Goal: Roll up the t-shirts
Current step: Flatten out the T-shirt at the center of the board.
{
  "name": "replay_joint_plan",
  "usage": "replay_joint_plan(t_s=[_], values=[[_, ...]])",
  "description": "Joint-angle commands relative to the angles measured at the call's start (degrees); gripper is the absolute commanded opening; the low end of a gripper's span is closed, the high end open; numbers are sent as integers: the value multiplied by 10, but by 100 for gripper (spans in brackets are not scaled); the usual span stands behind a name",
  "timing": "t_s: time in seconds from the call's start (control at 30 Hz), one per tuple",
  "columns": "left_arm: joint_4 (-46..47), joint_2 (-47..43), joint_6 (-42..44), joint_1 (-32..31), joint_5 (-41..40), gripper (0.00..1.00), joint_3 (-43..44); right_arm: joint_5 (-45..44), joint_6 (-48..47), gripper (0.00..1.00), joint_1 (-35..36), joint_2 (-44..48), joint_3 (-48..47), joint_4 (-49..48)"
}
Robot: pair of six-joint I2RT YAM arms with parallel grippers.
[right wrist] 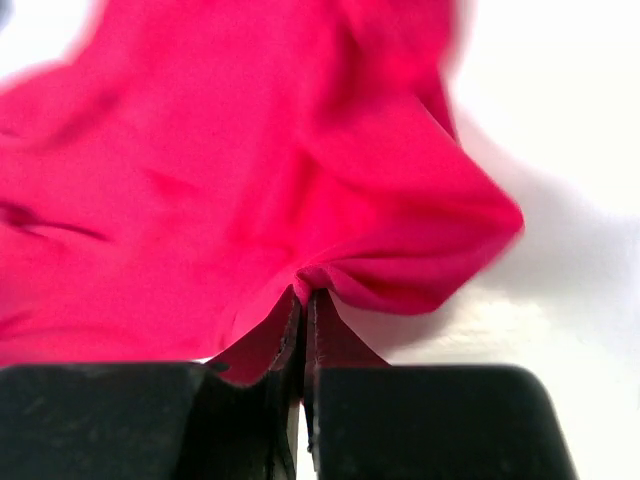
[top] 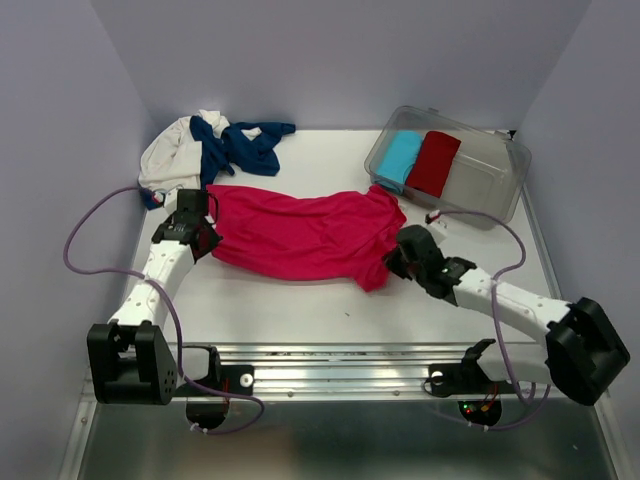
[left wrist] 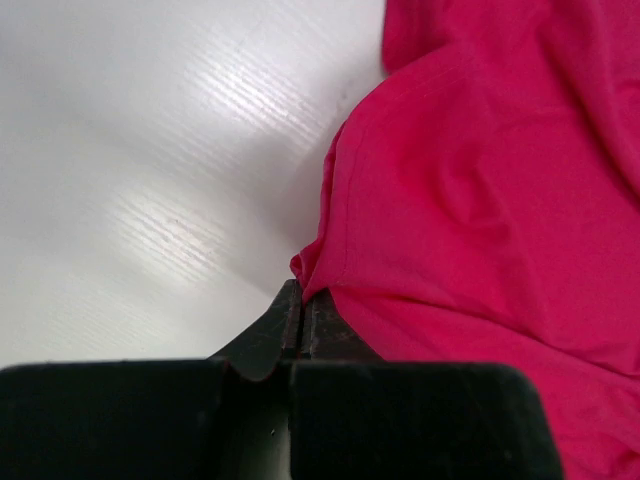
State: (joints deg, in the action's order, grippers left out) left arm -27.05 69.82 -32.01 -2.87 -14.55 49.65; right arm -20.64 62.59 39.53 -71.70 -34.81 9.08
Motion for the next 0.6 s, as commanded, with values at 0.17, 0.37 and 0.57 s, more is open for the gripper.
replay_joint_plan(t_s=[0.17, 0.37, 0.57], values=[[-64, -28, 36, 5, 13, 0, 222, -22, -240, 1, -101, 73, -292, 51], [-86, -54, 51, 8, 33, 0, 395, -19, -348, 1, -101, 66, -467, 69], [-73, -86, 66, 8, 46, 0, 533, 10, -396, 1, -101, 78, -568, 69]])
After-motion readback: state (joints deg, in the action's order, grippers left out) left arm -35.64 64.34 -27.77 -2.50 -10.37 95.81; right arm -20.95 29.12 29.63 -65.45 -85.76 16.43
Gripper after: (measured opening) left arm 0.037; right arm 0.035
